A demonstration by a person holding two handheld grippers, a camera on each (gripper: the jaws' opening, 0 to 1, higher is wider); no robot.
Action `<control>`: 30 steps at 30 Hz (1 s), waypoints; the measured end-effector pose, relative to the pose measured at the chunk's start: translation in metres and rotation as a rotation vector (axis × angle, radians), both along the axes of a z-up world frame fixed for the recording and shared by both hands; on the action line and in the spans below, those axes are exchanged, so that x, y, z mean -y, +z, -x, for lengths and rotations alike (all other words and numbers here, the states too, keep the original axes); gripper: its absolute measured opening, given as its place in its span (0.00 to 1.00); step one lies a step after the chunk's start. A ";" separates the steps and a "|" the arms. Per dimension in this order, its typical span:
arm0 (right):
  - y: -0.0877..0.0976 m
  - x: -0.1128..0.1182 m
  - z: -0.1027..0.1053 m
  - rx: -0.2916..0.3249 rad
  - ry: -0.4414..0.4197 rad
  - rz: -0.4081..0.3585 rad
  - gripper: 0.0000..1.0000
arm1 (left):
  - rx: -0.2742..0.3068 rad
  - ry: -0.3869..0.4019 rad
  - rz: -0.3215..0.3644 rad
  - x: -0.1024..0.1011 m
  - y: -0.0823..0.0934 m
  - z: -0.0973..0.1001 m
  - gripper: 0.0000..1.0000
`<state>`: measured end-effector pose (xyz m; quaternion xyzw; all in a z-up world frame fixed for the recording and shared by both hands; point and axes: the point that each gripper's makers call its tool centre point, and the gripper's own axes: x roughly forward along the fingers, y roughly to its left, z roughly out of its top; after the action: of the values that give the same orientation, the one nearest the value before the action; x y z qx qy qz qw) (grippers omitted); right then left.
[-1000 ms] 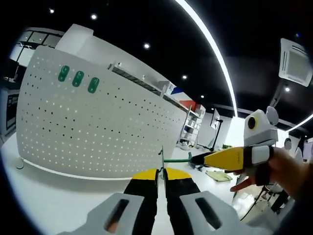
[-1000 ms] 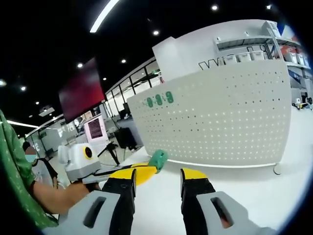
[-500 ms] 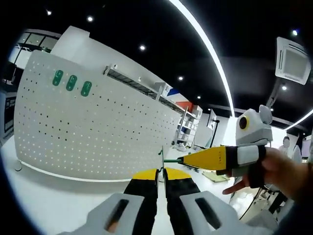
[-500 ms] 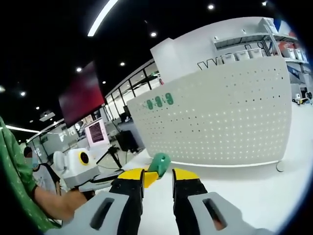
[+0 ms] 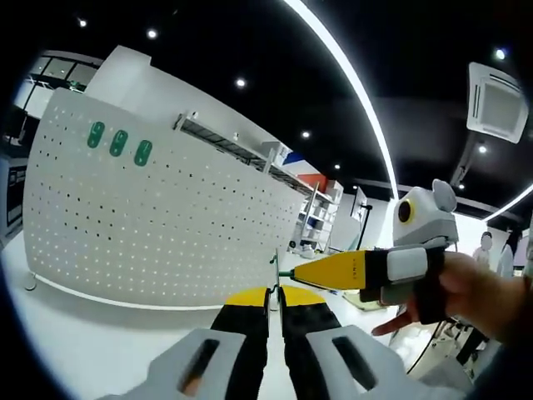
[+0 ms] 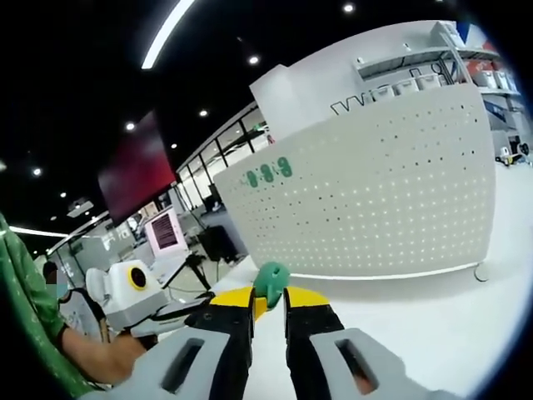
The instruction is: Insert the hook assembly into the mounting plate slot until the hook locks in place.
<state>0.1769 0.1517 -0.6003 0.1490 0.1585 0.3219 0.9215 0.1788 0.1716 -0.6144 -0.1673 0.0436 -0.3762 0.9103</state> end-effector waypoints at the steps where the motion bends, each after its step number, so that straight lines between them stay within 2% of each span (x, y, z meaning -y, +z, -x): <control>1: 0.000 0.000 0.000 -0.001 -0.002 -0.004 0.10 | 0.000 0.000 0.000 0.000 0.000 0.000 0.04; 30: -0.001 -0.001 -0.009 -0.072 -0.036 -0.159 0.02 | 0.018 0.029 0.015 0.003 0.003 -0.002 0.05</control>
<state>0.1861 0.1531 -0.6009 0.2359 0.1628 0.3110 0.9062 0.1812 0.1687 -0.6112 -0.1712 0.0304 -0.3649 0.9147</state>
